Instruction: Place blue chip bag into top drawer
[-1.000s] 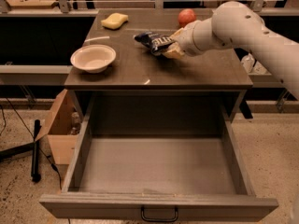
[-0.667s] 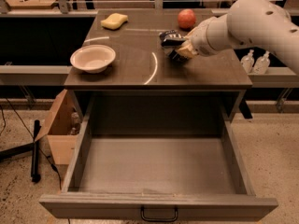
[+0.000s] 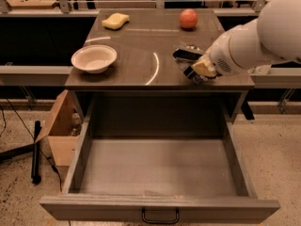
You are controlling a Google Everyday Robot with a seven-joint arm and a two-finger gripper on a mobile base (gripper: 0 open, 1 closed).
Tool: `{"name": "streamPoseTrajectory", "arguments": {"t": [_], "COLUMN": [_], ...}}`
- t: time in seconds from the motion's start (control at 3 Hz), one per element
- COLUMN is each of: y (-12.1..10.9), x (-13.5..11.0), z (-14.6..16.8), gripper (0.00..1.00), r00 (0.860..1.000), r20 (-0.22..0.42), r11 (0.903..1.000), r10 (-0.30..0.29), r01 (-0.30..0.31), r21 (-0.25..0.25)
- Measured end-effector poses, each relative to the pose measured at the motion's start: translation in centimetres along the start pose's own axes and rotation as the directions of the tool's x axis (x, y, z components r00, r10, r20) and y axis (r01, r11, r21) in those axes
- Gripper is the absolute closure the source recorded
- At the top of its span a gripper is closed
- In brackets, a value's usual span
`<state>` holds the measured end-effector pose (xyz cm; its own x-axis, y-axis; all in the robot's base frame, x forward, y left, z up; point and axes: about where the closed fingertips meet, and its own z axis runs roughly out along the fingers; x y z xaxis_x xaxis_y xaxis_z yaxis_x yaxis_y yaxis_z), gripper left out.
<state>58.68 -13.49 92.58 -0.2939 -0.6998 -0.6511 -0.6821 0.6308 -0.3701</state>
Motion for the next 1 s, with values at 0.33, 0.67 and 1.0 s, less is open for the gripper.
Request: {"name": "streamPoseTrajectory", "arguments": {"t": [0.33, 0.67, 1.0], "y": [4.5, 7.8, 11.4], "x": [1.7, 6.6, 11.4], "z": [-4.0, -9.9, -12.2], "gripper": [1.0, 1.0, 1.0], "r00": [0.993, 0.969, 0.958], "r20": [-0.067, -0.144, -0.18], "r11": [0.9942, 0.9749, 0.9541], "r10": [0.094, 0.199, 0.222], "r01": [-0.097, -0.211, -0.252], "r21": [-0.045, -0.071, -0.162]}}
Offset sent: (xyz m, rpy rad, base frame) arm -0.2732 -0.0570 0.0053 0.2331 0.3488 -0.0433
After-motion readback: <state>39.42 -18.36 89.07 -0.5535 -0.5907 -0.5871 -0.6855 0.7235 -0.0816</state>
